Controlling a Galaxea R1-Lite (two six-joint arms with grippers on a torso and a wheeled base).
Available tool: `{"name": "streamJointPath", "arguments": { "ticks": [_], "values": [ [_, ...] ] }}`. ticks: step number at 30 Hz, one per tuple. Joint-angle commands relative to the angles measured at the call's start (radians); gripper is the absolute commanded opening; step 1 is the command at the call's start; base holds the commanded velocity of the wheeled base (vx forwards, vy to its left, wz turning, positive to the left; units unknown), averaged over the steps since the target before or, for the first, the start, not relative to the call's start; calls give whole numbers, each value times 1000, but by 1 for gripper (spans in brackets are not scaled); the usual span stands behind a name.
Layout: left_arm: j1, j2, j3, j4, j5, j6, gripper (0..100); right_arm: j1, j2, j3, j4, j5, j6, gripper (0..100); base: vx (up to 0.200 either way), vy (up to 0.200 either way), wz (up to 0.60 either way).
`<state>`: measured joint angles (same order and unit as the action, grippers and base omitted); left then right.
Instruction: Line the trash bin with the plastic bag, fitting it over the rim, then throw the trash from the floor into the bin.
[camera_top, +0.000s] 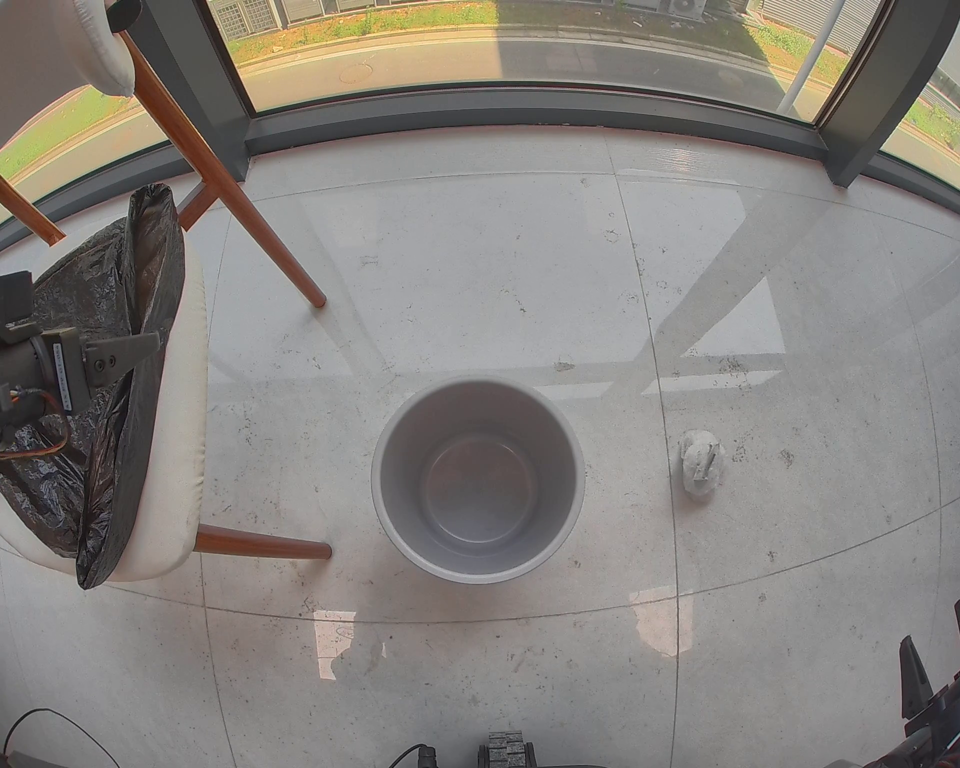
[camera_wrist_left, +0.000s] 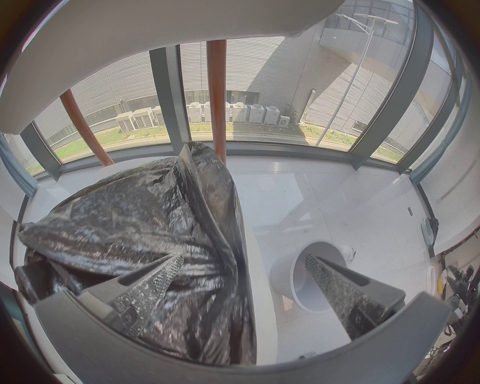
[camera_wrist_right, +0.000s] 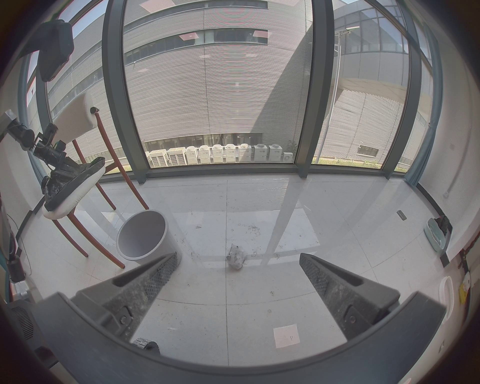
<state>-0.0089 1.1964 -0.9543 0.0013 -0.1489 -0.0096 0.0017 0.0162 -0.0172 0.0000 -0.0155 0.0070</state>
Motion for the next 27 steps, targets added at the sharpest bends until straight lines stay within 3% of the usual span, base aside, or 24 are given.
{"name": "streamJointPath", "arguments": {
  "ticks": [1, 5, 23, 24, 27],
  "values": [
    [0, 95, -3, -64, 0, 8, 100, 1, -12, 17, 0, 0, 1, 100, 0, 0, 0],
    [0, 155, -4, -161, 2, 34, 100, 0, -12, 17, 0, 0, 1, 100, 0, 0, 0],
    [1, 195, -4, -205, 43, 131, 100, 0, -12, 17, 0, -1, 1, 100, 0, 0, 0],
    [1, 193, -3, -205, 45, 131, 0, 0, -12, 17, 0, 0, 1, 100, 0, 0, 0],
    [3, 192, 5, -205, 45, 131, 0, 1, -12, 17, 0, 0, 1, 100, 0, 0, 0]
  ]
}}
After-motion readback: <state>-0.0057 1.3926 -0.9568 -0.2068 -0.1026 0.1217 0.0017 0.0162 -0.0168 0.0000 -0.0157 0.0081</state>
